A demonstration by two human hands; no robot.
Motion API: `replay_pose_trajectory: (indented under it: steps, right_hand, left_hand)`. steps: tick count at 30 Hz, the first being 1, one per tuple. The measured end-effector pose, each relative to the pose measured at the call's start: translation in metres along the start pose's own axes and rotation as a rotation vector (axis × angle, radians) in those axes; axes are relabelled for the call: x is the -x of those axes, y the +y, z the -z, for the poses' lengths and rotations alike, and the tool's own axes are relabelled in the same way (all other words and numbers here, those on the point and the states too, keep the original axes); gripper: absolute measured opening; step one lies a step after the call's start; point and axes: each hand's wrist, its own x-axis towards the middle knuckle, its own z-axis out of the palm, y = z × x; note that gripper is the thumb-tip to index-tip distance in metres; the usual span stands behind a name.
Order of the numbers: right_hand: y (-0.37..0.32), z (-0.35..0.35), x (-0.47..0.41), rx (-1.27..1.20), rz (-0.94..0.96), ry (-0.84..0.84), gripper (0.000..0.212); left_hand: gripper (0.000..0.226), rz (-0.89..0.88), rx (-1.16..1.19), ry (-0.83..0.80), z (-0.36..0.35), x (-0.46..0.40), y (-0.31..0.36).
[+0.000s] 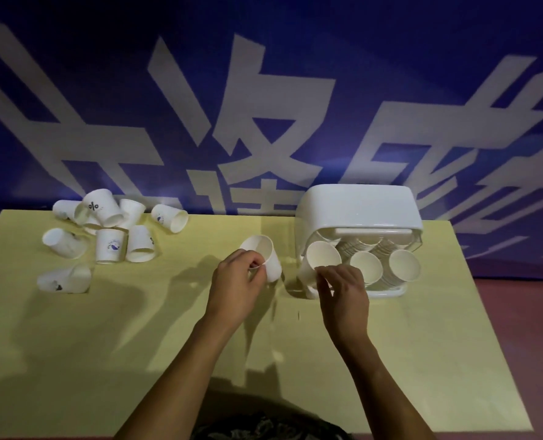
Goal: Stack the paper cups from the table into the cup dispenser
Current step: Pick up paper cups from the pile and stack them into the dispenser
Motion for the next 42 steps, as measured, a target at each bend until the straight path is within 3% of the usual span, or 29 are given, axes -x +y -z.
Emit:
replay_pose_trajectory:
  steps: [7, 17, 24, 31, 39, 42]
  right_hand:
    - [0.033, 0.004, -0.003, 0.106, 0.01, -0.082, 0.019]
    - [0.071, -0.034, -0.002, 0.234, -0.008, -0.372, 0.027]
    - [0.074, -0.023, 0.004, 0.058, -0.072, -0.278, 0.025]
    - [0.081, -0.005, 0.019, 0.036, -0.117, -0.256, 0.027]
    - [0.078, -0.001, 0.025, 0.069, -0.104, -0.288, 0.026]
    - [0.073, 0.0, 0.026, 0.084, -0.095, -0.283, 0.026]
  left_hand:
    - [0.007, -0.004, -0.024, -0.001, -0.027, 0.004, 0.028]
    - [0.006, -0.063, -0.06, -0.034, -0.049, -0.002, 0.046]
    - [0.01, -0.164, -0.1, -0.131, -0.076, -0.011, 0.053]
    - [0.018, -0.29, -0.205, -0.288, -0.116, -0.021, 0.047]
    - [0.019, -0.206, -0.345, -0.5, -0.153, -0.035, 0.036]
    - [0.02, -0.196, -0.262, -0.449, -0.152, -0.028, 0.025]
